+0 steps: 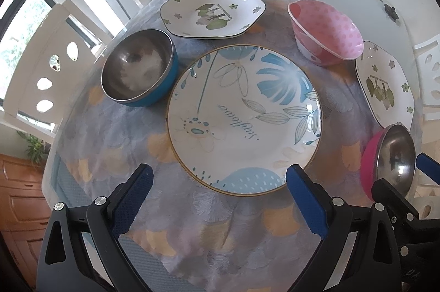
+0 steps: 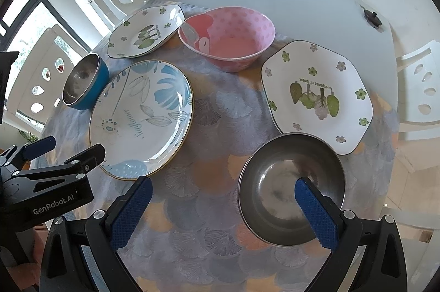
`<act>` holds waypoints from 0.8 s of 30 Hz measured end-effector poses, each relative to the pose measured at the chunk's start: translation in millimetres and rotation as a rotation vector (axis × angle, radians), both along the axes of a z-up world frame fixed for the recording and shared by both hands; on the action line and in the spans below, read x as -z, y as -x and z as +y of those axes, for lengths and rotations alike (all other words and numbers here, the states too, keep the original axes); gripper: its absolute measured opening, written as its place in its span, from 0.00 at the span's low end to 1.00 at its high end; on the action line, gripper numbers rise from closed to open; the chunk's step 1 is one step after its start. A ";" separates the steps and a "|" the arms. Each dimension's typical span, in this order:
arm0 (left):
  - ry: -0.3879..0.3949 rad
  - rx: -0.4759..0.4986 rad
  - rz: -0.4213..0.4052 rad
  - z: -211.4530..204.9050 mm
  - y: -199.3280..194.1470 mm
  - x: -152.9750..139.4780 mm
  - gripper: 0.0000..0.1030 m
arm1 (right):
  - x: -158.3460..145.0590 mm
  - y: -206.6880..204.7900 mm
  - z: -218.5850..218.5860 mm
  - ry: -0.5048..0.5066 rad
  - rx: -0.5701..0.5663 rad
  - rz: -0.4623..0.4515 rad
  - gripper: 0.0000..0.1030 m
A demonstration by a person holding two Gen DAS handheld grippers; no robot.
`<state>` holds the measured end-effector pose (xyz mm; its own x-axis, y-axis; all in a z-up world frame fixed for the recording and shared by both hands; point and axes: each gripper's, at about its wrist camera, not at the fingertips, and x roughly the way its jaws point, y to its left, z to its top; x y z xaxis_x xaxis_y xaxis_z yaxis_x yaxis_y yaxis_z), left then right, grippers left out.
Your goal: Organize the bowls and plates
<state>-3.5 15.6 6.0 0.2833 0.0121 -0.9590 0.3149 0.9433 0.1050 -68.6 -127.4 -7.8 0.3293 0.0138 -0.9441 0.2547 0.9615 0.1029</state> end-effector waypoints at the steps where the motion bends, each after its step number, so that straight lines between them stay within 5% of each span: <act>1: -0.002 0.001 -0.001 0.2 0.0 -0.1 0.94 | -0.2 0.2 0.2 -0.001 0.000 -0.002 1.00; 24: -0.001 0.007 -0.015 2.5 -0.5 -7.1 0.94 | -6.3 0.3 6.4 -0.013 0.001 -0.014 1.00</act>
<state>-3.0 18.1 13.1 0.2973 0.0106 -0.9547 0.3203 0.9409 0.1102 -68.9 -121.0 -1.5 0.3422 0.0260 -0.9393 0.2540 0.9598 0.1191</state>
